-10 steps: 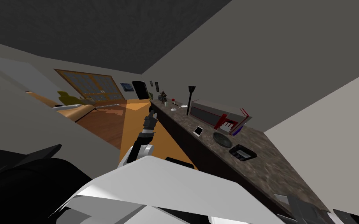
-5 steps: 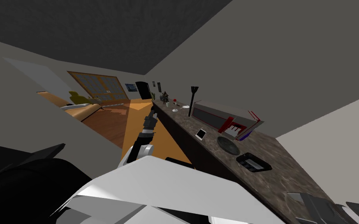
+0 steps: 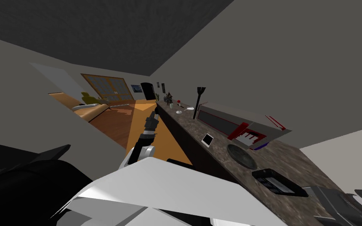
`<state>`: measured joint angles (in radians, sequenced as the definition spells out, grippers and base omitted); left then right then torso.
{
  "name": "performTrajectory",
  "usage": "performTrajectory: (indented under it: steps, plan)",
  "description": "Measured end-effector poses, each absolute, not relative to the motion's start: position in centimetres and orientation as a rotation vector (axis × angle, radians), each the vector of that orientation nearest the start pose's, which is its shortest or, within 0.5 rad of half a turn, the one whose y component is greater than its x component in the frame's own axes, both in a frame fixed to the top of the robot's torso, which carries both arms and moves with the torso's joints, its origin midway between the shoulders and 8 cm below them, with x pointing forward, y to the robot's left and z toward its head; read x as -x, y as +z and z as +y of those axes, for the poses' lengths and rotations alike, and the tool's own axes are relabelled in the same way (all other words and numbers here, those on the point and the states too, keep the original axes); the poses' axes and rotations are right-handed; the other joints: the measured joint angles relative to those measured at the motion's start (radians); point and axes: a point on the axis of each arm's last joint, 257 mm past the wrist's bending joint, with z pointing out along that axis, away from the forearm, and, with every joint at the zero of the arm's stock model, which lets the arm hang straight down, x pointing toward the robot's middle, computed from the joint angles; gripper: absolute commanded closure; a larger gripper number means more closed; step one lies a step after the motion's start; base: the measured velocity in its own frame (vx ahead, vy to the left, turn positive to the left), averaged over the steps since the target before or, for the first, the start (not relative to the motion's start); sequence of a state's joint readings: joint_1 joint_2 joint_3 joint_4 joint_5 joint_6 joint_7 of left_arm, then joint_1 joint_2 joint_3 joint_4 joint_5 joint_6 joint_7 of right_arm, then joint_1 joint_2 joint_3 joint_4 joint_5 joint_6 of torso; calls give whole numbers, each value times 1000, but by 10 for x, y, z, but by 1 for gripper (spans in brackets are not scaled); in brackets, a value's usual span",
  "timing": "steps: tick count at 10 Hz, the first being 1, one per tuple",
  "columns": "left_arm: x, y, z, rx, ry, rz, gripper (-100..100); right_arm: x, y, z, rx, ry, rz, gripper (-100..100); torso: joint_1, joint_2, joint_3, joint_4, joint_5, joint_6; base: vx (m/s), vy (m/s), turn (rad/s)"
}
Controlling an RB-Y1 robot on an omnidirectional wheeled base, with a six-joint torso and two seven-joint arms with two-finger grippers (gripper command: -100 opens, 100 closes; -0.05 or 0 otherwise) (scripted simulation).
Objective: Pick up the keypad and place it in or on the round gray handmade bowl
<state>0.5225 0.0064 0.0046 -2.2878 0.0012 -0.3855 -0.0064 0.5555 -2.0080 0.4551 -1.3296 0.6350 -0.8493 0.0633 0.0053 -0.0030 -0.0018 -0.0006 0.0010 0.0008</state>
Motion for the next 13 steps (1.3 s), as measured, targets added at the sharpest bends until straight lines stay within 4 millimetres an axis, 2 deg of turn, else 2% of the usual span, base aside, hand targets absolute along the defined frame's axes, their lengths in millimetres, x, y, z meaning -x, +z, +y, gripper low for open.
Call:
performTrajectory:
  steps: [2,3,4,8,9,13]
  plan:
    - [-358,-2,287,754,-1254,703,0,-177,-226,-636,1291,3,2850,-100,6,-4,-2,-1,1,0,87,101,67]
    - [-358,-2,287,754,-1254,703,0,-177,-225,-636,1294,4,2850,0,2,0,0,0,1,1,10,12,-3]
    - [-358,-2,287,754,-1254,703,0,-177,-225,-636,1294,4,2850,-100,-2,3,1,1,-1,1,15,10,107]
    - [-358,-2,287,754,-1254,703,0,-158,-247,-642,1261,11,2863,-100,-4,4,2,1,-2,1,12,0,38]
    - [-358,-2,287,754,-1254,703,0,-157,-247,-643,1262,8,2862,100,-4,4,3,1,-1,1,0,0,0]
    - [-358,-2,287,754,-1254,703,0,-157,-248,-643,1262,11,2862,100,-6,4,3,1,-2,1,0,0,0]
